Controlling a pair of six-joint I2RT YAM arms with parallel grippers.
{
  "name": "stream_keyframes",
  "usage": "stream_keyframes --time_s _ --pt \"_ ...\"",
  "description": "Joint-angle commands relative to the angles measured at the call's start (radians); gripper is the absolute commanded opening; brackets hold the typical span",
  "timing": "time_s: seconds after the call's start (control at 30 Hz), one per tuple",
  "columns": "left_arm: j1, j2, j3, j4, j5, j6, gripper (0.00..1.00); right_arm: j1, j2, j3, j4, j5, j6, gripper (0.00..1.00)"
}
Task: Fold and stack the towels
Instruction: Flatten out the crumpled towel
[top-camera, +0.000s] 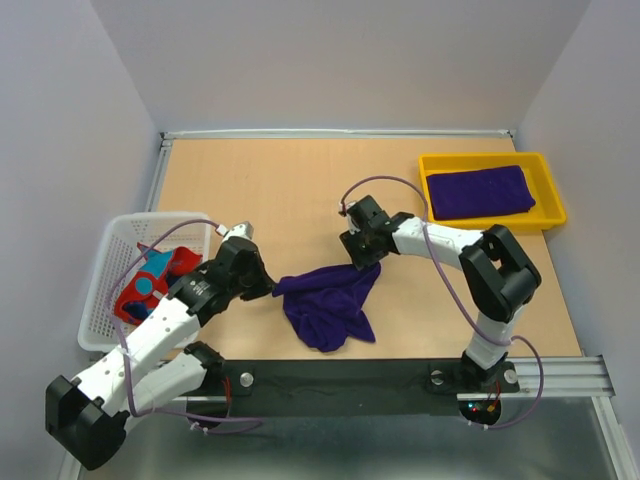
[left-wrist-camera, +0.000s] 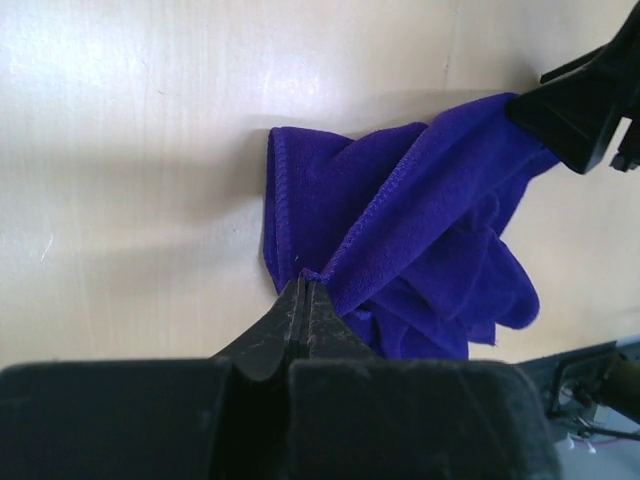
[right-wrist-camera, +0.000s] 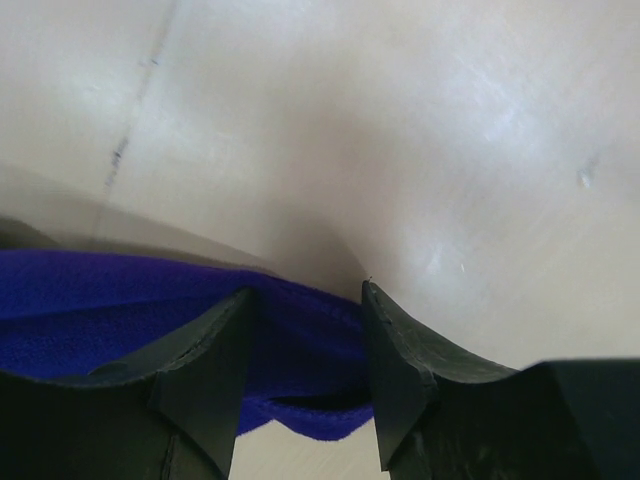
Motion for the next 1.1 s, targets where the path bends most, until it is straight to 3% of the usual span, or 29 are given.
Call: stream_keyframes --time_s 0.0,0.2,0.4,0.73,1.07 --pt "-0.002 -0.026 0.045 -0.069 0.027 0.001 0.0 -0.005 -0.081 -0.055 -0.017 0.143 0.081 0.52" --pt "-0.003 0.045 -0.022 0.059 0.137 0.0 0.0 -0.108 -0.22 -0.164 -0.046 0.136 0.238 0.52" --pt "-0.006 0.145 -0.076 0.167 0.199 0.012 0.0 -0.112 -0.266 -0.142 -0.041 -0.105 0.145 0.51" --pt "-0.01 0.117 -0.073 0.126 0.142 0.01 0.0 -0.073 -0.104 0.029 -0.001 -0.336 -0.069 0.51" --pt "-0.011 0.122 -0.054 0.118 0.116 0.021 0.0 -0.011 0.051 0.1 -0.004 -0.435 -0.158 0.52"
